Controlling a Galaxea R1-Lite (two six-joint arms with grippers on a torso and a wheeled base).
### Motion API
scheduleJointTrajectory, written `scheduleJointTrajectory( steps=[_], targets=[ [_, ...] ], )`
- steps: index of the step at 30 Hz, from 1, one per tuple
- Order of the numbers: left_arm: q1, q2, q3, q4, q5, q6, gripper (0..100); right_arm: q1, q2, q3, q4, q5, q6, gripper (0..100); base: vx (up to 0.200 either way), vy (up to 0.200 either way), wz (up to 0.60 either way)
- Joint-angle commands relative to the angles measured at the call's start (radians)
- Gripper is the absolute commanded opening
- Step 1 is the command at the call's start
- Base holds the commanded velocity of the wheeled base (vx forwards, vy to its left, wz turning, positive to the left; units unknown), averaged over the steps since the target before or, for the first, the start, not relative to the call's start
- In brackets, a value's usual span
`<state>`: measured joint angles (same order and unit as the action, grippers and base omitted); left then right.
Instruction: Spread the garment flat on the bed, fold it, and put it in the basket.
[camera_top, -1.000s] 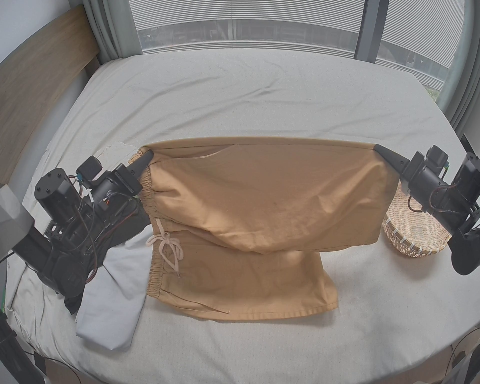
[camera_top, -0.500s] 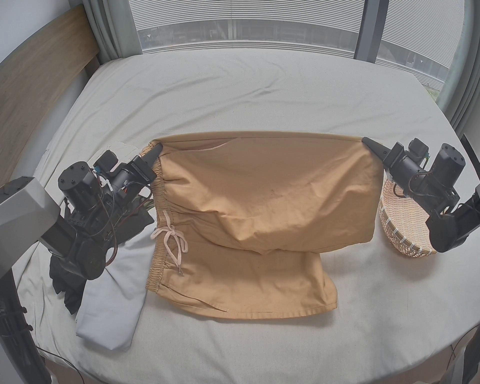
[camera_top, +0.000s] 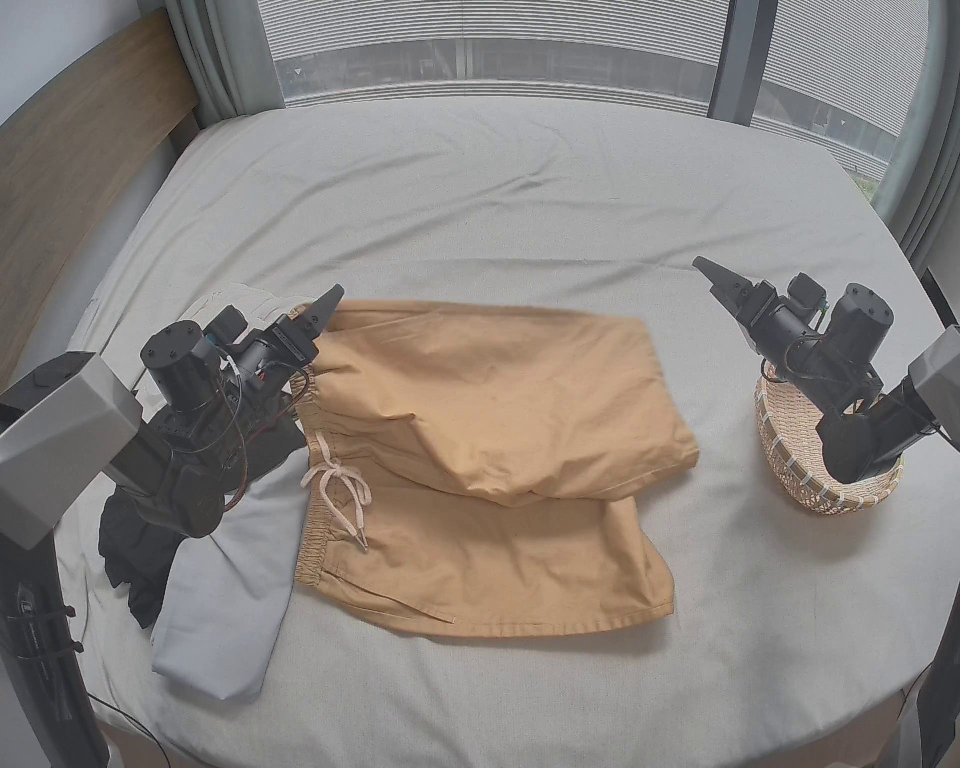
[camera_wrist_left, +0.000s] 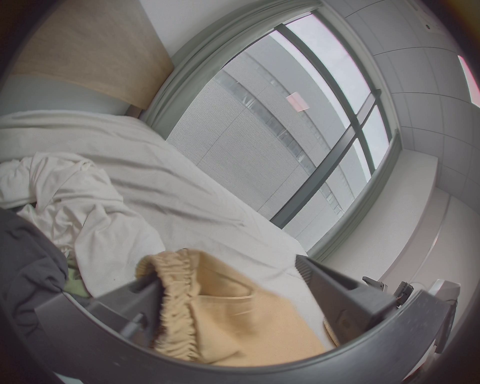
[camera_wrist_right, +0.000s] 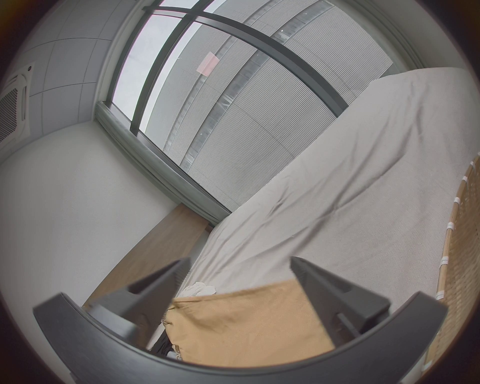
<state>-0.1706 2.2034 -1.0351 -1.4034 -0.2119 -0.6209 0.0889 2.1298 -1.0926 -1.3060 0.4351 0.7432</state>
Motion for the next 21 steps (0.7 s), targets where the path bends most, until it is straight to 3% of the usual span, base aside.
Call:
scheduleJointTrajectory(
  steps=[1, 10, 12, 16, 21],
  targets=[
    [-0.001, 0.01, -0.002, 0.04, 0.003, -0.005, 100, 0.006, 0.021, 0.068, -0.029, 0.001, 0.001, 100, 0.0, 0.0, 0.0],
    [0.0, -0.027, 0.099, 0.087, 0.042, -0.003, 100, 0.032, -0.096, 0.384, -0.165, 0.002, -0.005, 100, 0.0, 0.0, 0.0],
    [0.003, -0.062, 0.158, 0.083, 0.043, -0.002, 100, 0.049, -0.114, 0.494, -0.194, 0.001, -0.028, 100, 0.0, 0.0, 0.0],
    [0.016, -0.139, 0.29, 0.064, 0.04, 0.003, 100, 0.054, -0.114, 0.672, -0.237, 0.005, -0.16, 100, 0.0, 0.0, 0.0],
    [0.025, -0.197, 0.412, 0.029, 0.036, 0.006, 100, 0.083, -0.125, 0.81, -0.236, 0.001, -0.208, 100, 0.0, 0.0, 0.0]
  ],
)
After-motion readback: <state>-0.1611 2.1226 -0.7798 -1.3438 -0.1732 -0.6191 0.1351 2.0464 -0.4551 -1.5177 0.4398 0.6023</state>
